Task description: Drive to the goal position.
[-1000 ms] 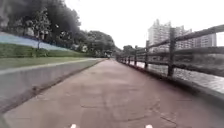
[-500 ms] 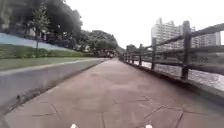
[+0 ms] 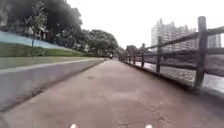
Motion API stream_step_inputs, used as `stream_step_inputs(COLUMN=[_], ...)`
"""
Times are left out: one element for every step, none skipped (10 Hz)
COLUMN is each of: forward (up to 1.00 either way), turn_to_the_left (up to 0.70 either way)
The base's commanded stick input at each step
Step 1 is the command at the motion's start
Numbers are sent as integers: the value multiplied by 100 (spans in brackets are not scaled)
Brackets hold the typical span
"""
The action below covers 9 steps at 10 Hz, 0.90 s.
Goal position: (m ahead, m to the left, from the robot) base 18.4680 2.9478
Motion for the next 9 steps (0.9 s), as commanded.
stream_step_inputs(forward=[100,100,100,100,100,100,100,100,100], turn_to_the_left=[-7,-1,0,0,0,0,0,0,0])
